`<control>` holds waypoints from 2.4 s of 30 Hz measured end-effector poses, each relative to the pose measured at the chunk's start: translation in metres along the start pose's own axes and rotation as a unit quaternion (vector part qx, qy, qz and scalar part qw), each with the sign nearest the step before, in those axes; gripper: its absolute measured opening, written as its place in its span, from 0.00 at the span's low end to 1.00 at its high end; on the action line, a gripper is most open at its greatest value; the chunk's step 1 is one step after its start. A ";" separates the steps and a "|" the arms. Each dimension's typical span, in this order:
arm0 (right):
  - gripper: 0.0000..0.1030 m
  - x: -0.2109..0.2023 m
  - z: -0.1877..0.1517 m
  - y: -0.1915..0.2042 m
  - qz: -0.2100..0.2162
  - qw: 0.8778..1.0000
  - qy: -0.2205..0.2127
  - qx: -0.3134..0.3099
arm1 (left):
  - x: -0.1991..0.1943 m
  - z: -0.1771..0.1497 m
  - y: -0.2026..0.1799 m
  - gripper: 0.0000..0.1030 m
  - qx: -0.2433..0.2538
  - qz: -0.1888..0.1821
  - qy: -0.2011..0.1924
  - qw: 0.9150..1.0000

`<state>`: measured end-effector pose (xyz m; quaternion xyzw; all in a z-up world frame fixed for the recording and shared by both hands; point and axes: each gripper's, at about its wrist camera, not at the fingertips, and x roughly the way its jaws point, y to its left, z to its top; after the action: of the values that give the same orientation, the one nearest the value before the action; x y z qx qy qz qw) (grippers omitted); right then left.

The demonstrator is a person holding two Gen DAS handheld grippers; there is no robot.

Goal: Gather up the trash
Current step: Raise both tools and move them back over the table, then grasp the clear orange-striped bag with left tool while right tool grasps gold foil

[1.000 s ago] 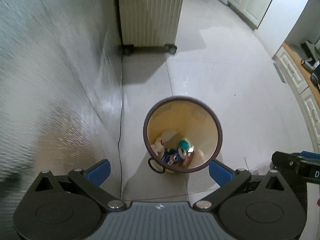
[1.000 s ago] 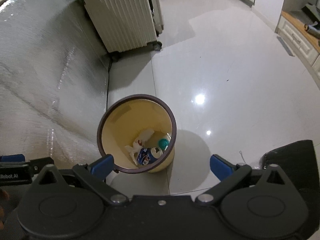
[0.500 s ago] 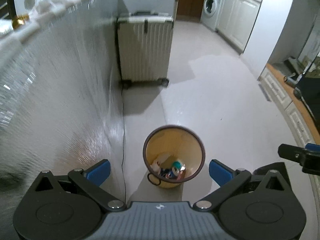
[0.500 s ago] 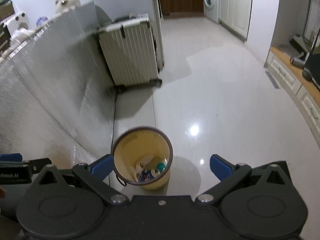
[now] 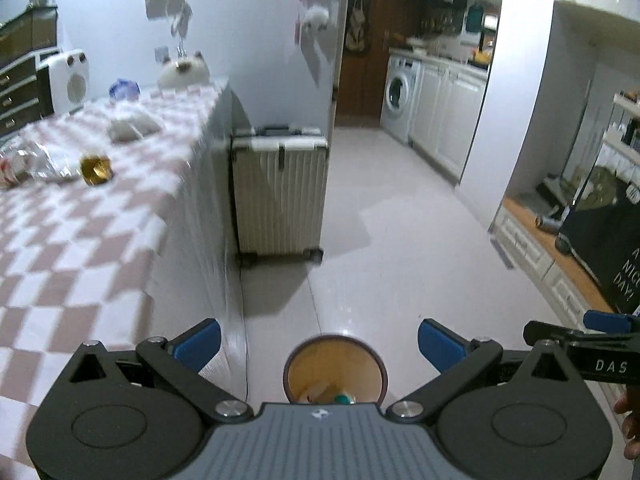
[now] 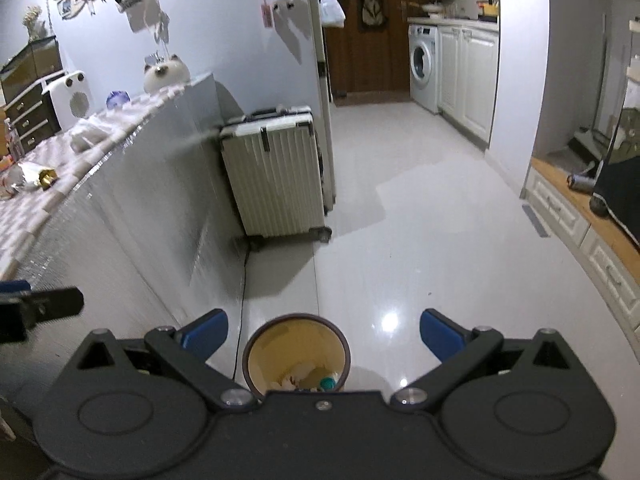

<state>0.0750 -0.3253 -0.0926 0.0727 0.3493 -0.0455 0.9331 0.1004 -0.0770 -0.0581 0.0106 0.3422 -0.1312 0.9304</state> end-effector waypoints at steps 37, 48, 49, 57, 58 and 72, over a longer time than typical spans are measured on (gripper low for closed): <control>1.00 -0.011 0.079 0.182 0.150 0.982 -0.105 -0.055 | -0.056 0.100 0.244 1.00 -0.038 0.105 -0.167 0.980; 1.00 0.025 0.101 0.228 0.183 0.976 -0.107 -0.046 | 0.036 0.150 0.312 1.00 -0.067 0.075 -0.125 0.987; 1.00 0.029 0.104 0.232 0.183 0.976 -0.104 -0.048 | 0.046 0.154 0.316 1.00 -0.069 0.077 -0.120 0.987; 1.00 0.053 0.121 0.261 0.184 0.977 -0.081 -0.077 | 0.097 0.156 0.348 0.90 -0.102 0.074 -0.109 0.986; 1.00 0.055 0.123 0.264 0.185 0.976 -0.078 -0.079 | 0.100 0.153 0.353 0.90 -0.109 0.073 -0.113 0.985; 0.80 0.149 0.159 0.368 0.230 0.961 -0.023 -0.152 | 0.109 0.134 0.393 0.73 -0.210 -0.033 -0.132 0.968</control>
<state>0.3398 0.0051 -0.0344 0.0070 0.3043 0.2221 0.9263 0.3638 0.2619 -0.0523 -0.2139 0.2361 -0.0877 0.9438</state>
